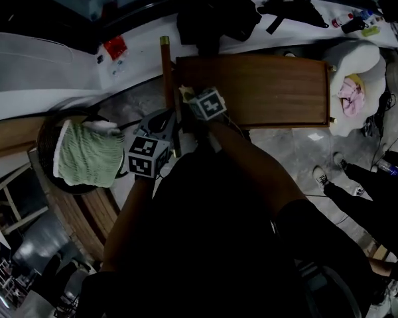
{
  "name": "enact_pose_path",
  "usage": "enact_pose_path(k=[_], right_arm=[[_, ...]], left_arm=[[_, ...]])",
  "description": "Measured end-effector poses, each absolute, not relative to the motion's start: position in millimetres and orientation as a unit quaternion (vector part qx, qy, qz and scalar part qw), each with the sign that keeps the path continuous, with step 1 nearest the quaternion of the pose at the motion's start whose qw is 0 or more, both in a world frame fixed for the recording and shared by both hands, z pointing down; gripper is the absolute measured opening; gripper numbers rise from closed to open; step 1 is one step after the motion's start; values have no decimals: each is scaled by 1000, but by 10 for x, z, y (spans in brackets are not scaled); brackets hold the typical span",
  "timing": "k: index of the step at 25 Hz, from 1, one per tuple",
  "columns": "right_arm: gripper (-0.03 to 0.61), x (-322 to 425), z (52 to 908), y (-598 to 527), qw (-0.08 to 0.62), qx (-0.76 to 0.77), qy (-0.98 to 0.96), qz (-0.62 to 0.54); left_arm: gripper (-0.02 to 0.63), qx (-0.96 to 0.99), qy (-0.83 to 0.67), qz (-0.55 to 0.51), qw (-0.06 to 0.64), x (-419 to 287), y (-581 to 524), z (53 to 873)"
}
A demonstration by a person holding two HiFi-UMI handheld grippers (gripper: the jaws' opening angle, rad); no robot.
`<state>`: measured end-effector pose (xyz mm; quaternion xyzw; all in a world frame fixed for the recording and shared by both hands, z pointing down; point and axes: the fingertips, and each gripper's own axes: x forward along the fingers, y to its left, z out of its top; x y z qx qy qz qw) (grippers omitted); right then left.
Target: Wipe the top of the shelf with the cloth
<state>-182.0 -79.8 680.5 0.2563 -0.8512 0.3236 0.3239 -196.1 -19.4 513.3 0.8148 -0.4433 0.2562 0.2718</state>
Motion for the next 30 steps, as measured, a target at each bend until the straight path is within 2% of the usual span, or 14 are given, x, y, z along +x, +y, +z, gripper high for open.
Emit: enact_pose_path(k=[7,12,30], right_arm=[[46,-1875,6933,-765,370,255,-845,290],[46,-1607,6962,-795,381,256,-840,289],[46,468,6963,-995,406,314,-807,291]], left_arm=[[6,826,-420,261,272,-1898,-166,5186],[6,837,-403,257,268,-1645,-246,5150],[6,842,-364,264,297,-124,-373,5457]])
